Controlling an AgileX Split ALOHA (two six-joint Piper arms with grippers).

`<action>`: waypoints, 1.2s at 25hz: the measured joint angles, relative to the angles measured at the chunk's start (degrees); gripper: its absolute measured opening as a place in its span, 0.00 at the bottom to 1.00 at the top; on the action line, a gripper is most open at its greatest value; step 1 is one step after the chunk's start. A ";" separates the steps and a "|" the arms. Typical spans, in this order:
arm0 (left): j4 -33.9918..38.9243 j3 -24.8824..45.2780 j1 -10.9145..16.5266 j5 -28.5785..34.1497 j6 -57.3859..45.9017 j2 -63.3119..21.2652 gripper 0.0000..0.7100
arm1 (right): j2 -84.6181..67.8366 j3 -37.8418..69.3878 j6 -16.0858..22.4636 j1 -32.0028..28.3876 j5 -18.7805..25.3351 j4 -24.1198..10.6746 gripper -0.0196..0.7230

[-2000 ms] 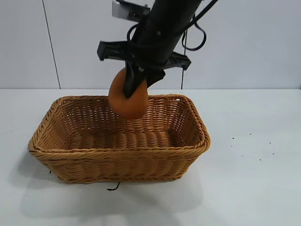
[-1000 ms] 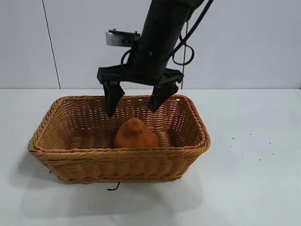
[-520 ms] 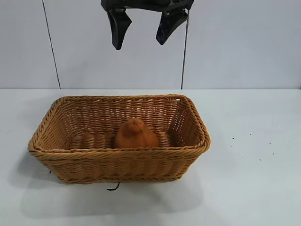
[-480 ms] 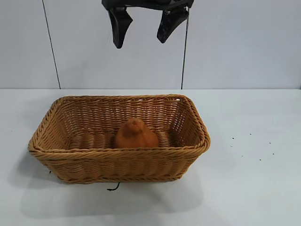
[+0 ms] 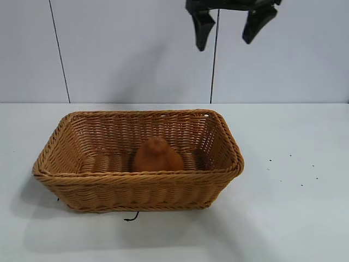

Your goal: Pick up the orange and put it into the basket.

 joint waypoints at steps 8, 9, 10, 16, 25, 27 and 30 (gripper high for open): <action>0.00 0.00 0.00 0.00 0.00 0.00 0.97 | -1.51 10.44 0.00 -6.03 -0.14 1.30 0.96; 0.00 0.00 0.00 0.00 0.00 0.00 0.97 | -2.32 12.86 0.00 -6.03 -0.19 1.59 0.96; 0.00 0.00 0.00 0.00 0.00 0.00 0.97 | -3.29 14.56 -0.31 -6.03 -0.19 1.78 0.96; 0.00 0.00 0.00 0.00 0.00 0.00 0.97 | -13.21 31.54 -1.70 -5.66 -0.11 2.88 0.96; -0.05 0.00 0.00 0.00 0.00 0.00 0.97 | -33.48 53.26 -2.13 -5.46 -0.13 4.22 0.96; -0.05 0.00 0.00 0.00 0.00 0.00 0.97 | -38.39 57.35 -2.18 -5.46 -0.13 4.67 0.96; -0.05 0.00 0.00 0.00 0.00 0.00 0.97 | -46.37 63.77 -2.38 -5.46 -0.13 5.00 0.96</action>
